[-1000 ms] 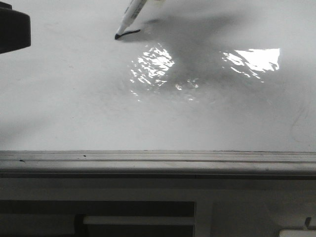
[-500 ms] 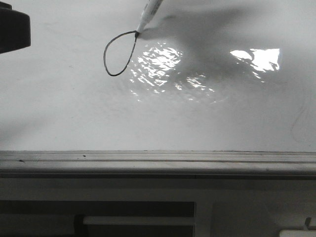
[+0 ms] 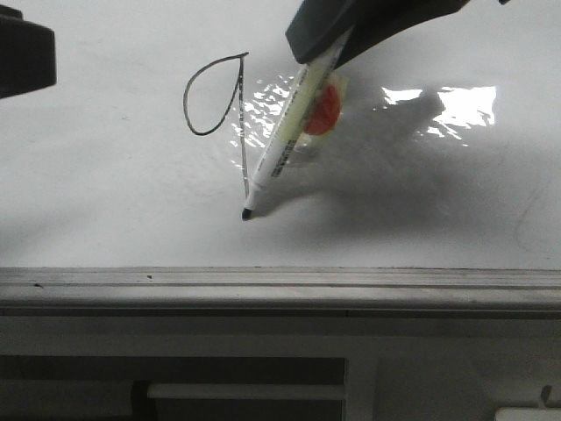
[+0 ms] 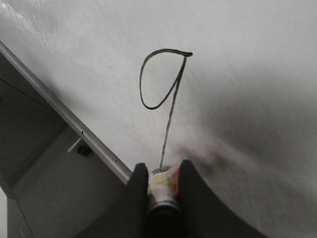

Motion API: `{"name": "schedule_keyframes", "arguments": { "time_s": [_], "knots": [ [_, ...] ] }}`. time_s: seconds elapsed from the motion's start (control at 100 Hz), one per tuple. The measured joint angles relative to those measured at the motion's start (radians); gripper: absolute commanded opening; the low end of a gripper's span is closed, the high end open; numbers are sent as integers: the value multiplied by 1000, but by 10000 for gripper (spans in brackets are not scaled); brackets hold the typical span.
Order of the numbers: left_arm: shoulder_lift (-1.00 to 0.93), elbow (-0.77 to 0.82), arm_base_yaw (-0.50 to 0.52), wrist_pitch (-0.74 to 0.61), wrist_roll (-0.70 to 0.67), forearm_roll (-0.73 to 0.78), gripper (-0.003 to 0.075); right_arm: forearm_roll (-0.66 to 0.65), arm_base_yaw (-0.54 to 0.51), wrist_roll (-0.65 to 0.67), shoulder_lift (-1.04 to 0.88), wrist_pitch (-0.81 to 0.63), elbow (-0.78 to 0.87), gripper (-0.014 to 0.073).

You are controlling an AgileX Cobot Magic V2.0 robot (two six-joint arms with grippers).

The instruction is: Write number 9 on whiteboard

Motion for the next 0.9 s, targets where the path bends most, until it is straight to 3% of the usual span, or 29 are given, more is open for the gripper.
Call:
{"name": "schedule_keyframes", "arguments": {
  "time_s": [0.32,0.63,0.73,0.9],
  "knots": [
    [173,0,-80,-71,0,80,298,11,166,13,-16,-44,0,-61],
    [243,0,-80,-128,0,58,283,18,215,66,-16,-70,0,-61],
    [250,0,-80,-128,0,56,216,18,215,68,-14,-70,0,-61],
    [250,0,-80,-128,0,56,22,14,215,73,-14,-70,0,-61]
  ]
}}
